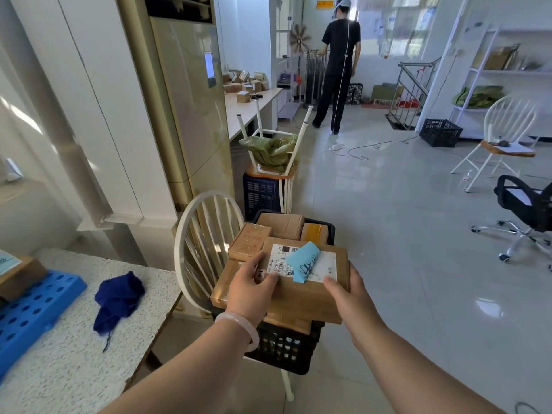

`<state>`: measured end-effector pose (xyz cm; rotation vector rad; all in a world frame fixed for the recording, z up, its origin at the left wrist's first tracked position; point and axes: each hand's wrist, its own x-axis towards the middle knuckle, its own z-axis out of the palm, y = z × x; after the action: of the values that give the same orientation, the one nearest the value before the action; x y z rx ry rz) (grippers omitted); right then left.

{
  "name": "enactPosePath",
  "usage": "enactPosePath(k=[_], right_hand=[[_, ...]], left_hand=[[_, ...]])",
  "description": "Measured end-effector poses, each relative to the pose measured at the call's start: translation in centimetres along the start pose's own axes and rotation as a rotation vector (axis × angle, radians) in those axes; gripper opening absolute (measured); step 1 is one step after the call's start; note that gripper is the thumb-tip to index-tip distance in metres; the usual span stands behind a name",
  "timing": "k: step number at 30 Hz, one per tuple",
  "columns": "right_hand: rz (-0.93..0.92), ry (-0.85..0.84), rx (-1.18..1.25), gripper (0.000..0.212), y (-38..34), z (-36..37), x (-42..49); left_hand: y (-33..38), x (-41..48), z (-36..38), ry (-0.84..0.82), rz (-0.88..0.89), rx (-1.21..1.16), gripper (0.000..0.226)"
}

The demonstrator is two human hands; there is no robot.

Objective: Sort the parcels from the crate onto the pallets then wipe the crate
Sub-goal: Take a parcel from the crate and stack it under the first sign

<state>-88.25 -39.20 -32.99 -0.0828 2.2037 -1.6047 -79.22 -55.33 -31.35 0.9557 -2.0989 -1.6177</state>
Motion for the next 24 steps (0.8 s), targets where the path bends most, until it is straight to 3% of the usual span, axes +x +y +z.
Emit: enactPosePath(k=[9,16,24], right_hand=[[0.068,0.013,0.118,0.071,-0.3,-0.1,-0.1],[0.072,-0.026,0.181,0.076,-0.8,-0.1,0.0],[0.225,-0.116,0.354,0.056,-0.8,-1.0,0.3]], left_hand=[[0.8,0.1,0.2,0.004,-0.028,-0.142,0.065],[0.5,0.9,0.1,-0.025,-0.183,-0.294,0.046],[1.0,1.4,-0.4,-0.030,-0.131,-0.389,0.058]])
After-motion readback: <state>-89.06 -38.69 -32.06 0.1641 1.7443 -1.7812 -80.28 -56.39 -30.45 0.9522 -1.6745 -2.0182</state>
